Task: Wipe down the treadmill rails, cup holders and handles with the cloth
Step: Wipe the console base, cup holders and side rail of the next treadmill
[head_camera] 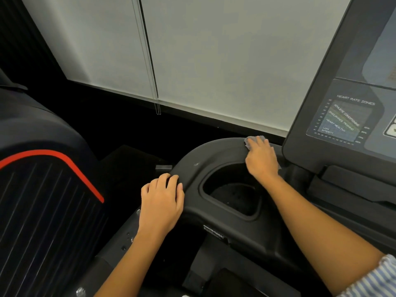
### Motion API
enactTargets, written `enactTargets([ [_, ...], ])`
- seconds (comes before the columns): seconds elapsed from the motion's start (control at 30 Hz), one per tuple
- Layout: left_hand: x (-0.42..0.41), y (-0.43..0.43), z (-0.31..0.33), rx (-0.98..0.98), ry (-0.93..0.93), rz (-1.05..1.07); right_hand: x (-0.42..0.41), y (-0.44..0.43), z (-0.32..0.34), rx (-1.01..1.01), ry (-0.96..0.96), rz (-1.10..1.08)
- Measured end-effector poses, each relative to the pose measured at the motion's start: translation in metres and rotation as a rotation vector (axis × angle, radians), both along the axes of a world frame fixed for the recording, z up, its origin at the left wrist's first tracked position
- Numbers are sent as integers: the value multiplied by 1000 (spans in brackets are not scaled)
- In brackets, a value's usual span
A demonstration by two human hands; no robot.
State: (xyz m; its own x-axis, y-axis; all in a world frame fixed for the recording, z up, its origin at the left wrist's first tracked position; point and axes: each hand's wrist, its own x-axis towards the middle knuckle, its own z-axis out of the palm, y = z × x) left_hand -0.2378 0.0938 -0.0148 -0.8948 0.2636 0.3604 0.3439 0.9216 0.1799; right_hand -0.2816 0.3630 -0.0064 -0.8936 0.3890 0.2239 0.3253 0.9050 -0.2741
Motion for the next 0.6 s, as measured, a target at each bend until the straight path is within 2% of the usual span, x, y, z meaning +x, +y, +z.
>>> enactTargets([
  [0.1, -1, 0, -1, -10, -7, -3, 3, -12, 0, -29, -25, 11],
  [0.2, -1, -1, -1, 2, -4, -4, 18, -20, -5, 10, -26, 177],
  [0.27, 0, -1, -1, 15, 1, -6, 31, -11, -2, -28, -35, 203],
  [0.4, 0, -1, -1, 7, 1, -12, 55, 6, 9, -100, -43, 67],
  [0.6, 0, -1, -1, 2, 2, -11, 73, -1, 7, -96, -72, -74],
])
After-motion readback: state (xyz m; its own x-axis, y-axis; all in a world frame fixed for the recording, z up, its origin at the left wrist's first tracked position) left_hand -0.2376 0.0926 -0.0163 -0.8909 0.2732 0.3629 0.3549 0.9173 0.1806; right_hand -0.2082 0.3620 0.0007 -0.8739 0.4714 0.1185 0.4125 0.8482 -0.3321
